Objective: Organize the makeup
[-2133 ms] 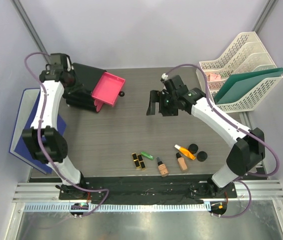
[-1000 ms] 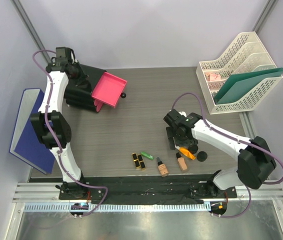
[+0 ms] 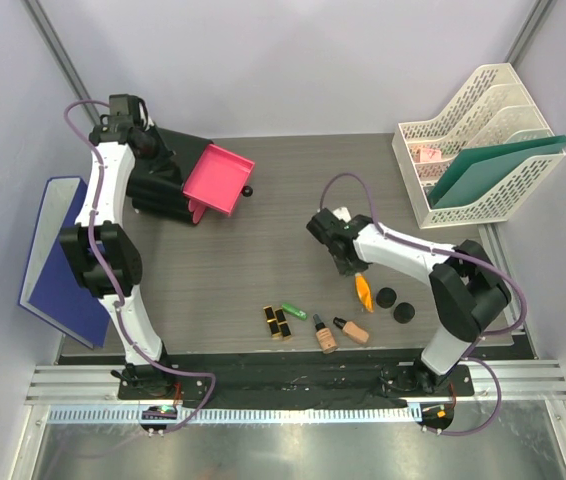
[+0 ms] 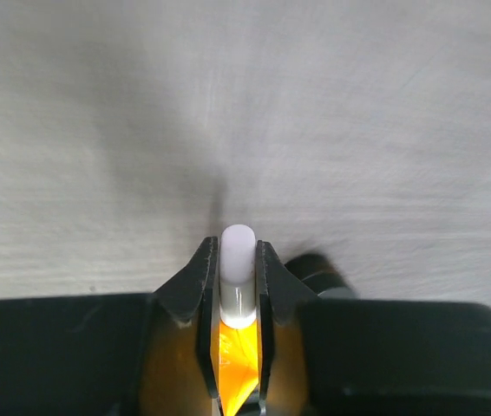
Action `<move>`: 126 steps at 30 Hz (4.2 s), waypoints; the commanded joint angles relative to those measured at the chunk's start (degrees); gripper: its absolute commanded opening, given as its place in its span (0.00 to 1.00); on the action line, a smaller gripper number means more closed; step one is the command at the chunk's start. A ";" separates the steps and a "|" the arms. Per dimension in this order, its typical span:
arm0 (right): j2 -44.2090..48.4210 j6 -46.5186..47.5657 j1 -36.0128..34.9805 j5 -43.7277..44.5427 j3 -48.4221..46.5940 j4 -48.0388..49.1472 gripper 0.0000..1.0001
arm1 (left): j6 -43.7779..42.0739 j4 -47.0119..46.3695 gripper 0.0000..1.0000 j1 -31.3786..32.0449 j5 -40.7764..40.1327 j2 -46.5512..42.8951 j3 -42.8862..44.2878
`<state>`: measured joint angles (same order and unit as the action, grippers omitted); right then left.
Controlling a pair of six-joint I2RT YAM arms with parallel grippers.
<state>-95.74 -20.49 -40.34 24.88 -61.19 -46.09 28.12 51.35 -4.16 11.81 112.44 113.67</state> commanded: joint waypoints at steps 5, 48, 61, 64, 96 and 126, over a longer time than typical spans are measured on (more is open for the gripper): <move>1.00 5.81 -0.18 7.82 -23.05 0.55 0.01 | -1.05 2.08 0.00 -1.02 0.58 0.14 2.17; -43.03 -18.88 -0.62 -29.81 -81.37 32.90 0.01 | -2.72 5.16 0.00 -1.28 3.30 2.87 3.23; -43.30 -18.71 -0.62 -25.15 -79.96 32.81 0.75 | -3.33 5.33 0.00 -1.29 3.57 3.13 3.05; -42.95 -18.27 -0.62 -22.69 -80.05 32.81 0.86 | -3.60 5.51 0.00 -1.37 3.48 3.13 2.96; 0.37 1.60 0.52 -19.51 -24.89 -14.53 0.94 | -4.30 7.53 0.00 -1.73 3.39 5.68 5.07; 8.75 -12.47 -11.52 -17.95 8.54 -11.67 0.86 | -5.62 8.06 0.00 -1.90 2.60 4.98 3.05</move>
<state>-84.33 -30.59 -50.13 0.43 -52.56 -61.80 24.80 55.02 -5.45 16.12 116.51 119.26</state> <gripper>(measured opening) 0.850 0.002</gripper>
